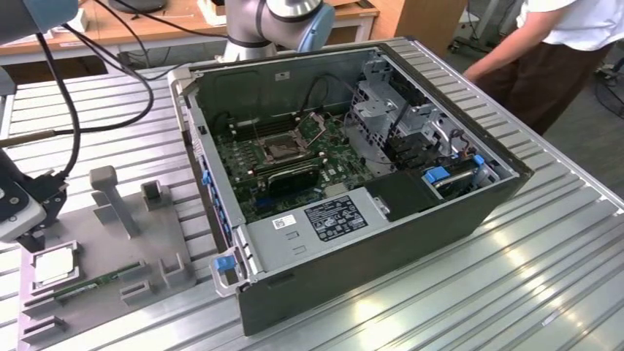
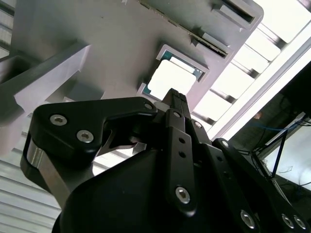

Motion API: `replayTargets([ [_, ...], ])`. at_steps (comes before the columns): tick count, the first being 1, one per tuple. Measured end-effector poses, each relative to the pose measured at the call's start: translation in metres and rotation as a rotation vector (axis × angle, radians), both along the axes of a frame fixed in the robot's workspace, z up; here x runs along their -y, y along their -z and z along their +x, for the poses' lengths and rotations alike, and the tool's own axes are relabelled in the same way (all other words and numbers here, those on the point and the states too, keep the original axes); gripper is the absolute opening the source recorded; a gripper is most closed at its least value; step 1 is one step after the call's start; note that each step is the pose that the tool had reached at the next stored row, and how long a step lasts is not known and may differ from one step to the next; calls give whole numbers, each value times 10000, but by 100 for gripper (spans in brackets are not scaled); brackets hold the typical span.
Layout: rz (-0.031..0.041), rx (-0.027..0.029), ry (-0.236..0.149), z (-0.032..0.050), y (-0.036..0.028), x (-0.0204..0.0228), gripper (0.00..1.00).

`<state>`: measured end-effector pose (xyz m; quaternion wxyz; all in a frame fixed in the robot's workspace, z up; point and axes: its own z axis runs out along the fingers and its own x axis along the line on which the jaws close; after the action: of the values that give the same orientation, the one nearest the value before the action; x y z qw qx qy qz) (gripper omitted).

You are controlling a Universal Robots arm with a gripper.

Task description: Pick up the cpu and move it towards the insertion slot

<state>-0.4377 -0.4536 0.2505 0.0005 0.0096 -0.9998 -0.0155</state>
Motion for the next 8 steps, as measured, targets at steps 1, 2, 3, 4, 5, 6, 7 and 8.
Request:
replayTargets([
  [1, 0, 0, 0, 0, 12, 0, 11],
  [2, 0, 0, 0, 0, 23, 0, 11],
  [3, 0, -1, 0, 0, 32, 0, 11],
  [4, -1, -2, 0, 0, 41, 0, 11],
  [5, -1, -2, 0, -1, 52, 0, 11],
  [6, 0, -2, 0, -2, 62, 0, 11],
  [7, -1, -2, -1, -4, 72, 1, 11],
  [8, -1, -4, 0, -9, 81, 0, 11],
])
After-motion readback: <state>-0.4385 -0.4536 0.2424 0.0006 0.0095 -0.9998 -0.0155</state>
